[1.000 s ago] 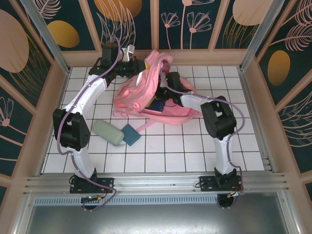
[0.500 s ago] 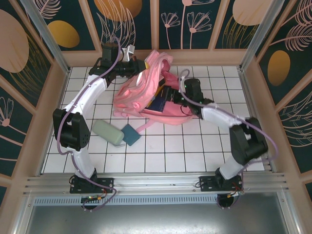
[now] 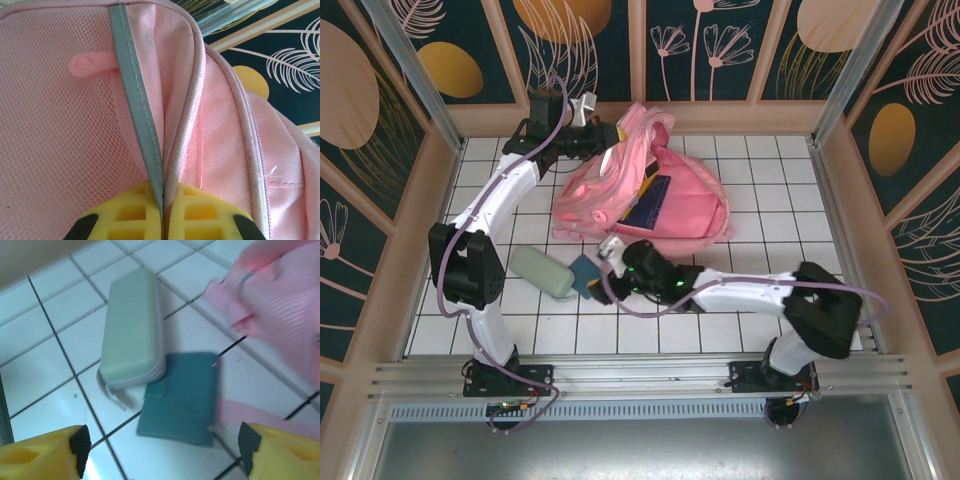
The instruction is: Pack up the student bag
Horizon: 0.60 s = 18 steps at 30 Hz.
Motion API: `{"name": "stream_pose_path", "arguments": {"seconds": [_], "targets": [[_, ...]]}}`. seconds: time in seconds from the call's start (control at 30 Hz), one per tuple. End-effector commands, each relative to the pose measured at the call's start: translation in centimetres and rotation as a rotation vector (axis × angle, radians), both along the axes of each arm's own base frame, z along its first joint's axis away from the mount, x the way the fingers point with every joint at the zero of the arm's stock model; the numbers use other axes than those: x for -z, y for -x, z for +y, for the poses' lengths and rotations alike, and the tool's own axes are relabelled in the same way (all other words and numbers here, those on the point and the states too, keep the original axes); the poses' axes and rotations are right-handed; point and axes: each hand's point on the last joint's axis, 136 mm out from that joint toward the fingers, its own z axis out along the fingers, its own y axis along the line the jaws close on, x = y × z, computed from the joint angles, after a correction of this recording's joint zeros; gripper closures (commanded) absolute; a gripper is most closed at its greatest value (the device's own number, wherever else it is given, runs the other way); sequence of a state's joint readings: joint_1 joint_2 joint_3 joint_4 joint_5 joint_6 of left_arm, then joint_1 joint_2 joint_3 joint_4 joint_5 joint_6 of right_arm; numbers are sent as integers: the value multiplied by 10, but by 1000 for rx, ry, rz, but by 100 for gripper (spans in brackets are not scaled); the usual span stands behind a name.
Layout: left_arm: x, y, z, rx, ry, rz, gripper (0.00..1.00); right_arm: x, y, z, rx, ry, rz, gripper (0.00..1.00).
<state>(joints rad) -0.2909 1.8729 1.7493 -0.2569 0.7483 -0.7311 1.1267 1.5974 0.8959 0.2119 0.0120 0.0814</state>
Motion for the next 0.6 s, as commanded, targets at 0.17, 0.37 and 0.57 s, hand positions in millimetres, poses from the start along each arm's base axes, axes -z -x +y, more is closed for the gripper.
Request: {"name": "stream_pose_path", "arguments": {"seconds": [0.17,0.37,0.57], "targets": [[-58,4,5,1,53,-202,100,36,-17,80,29,201,-52,1],[-62,8,7,3,54,-211,100,48,-29,118,9,245,-48,1],[-64,12,7,11,57,-219,100,75,-34,133,-12,324,-43,1]]}}
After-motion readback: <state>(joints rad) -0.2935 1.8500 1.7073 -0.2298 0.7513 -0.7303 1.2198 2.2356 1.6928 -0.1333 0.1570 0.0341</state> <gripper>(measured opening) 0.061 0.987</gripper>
